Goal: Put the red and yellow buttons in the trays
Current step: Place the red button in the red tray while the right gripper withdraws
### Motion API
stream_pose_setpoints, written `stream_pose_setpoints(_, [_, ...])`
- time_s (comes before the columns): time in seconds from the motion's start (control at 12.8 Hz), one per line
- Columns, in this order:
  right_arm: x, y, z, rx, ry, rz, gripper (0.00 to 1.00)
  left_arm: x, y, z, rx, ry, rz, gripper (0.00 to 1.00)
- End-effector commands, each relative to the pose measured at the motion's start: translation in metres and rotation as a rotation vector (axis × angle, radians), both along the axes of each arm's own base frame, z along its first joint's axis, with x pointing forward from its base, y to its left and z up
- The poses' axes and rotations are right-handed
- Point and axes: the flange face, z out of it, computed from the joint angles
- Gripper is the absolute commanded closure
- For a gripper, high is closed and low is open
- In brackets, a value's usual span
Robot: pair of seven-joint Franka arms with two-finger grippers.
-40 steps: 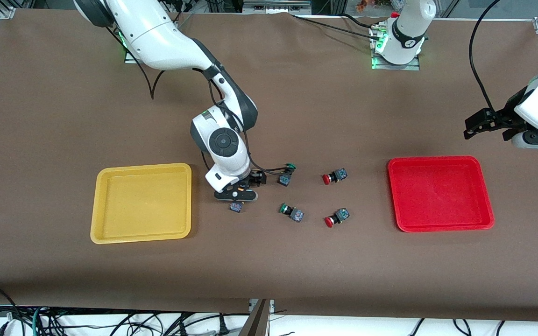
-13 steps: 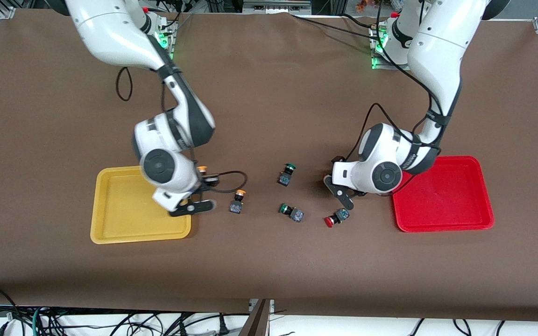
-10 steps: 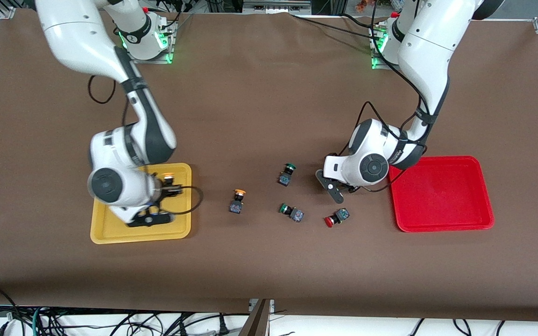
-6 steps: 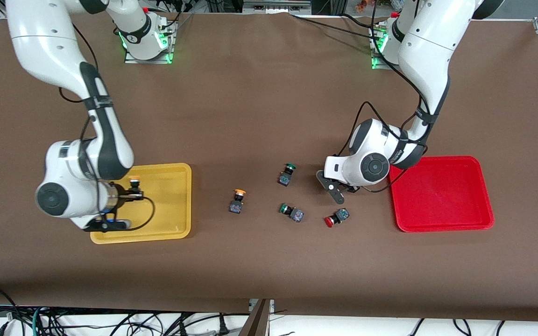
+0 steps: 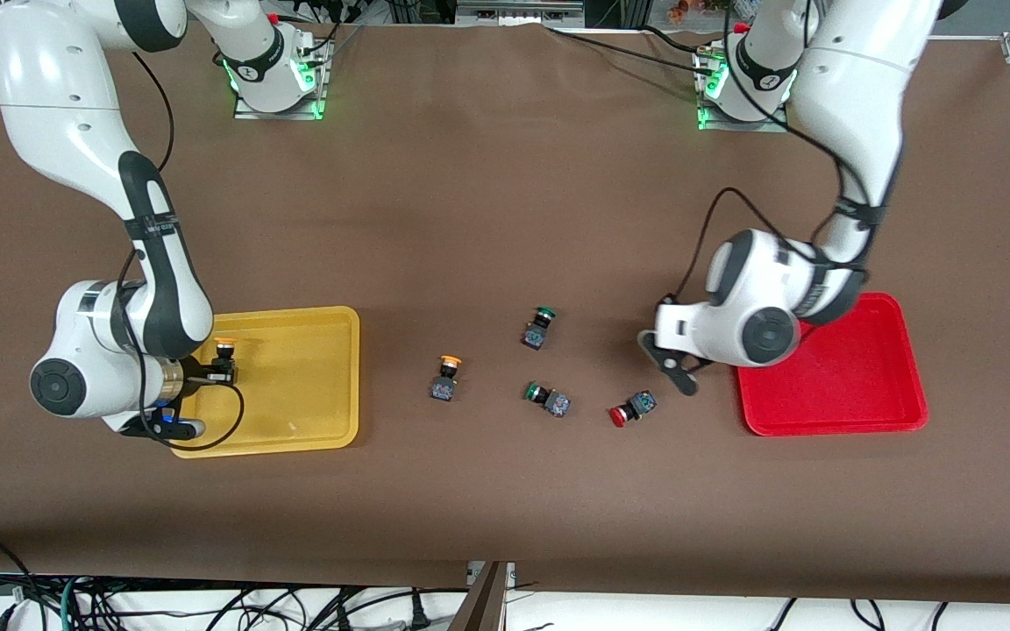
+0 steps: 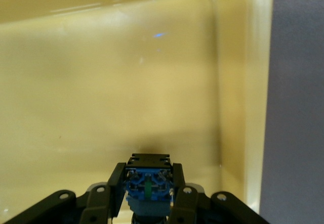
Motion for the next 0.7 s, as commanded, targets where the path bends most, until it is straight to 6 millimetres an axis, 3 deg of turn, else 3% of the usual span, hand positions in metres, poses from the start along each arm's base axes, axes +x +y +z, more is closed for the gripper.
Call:
stream_pose_setpoints(0.0, [0.003,-0.001,0.003,-0.009,-0.024,0.024,0.01,0.022,0.066,0.041,0.096,0.01,-0.013,0.97])
stream_pose_setpoints(0.16, [0.006,0.018,0.015,-0.004,-0.034,0.037,0.01,0.024,0.099,0.032,0.175,0.011,-0.035,0.94])
stream_pose_setpoints(0.23, [0.005,0.047,0.023,-0.002,-0.043,0.074,0.01,0.025,0.116,0.028,0.193,0.014,-0.037,0.77])
stream_pose_setpoints(0.31, [0.003,0.079,0.03,0.0,-0.052,0.098,0.02,0.026,0.132,0.009,0.194,0.039,-0.017,0.24])
stream_pose_setpoints(0.39, [0.0,0.108,0.035,-0.012,-0.058,0.063,0.02,0.026,0.145,0.001,0.188,0.047,0.003,0.0])
stream_pose_setpoints(0.47, [-0.005,0.136,0.036,-0.026,-0.06,0.023,0.02,0.028,0.14,0.005,0.176,0.037,-0.008,0.0])
stream_pose_setpoints(0.63, [-0.017,0.213,0.05,-0.048,-0.093,-0.045,0.02,0.03,0.108,0.018,0.177,0.009,-0.04,0.0])
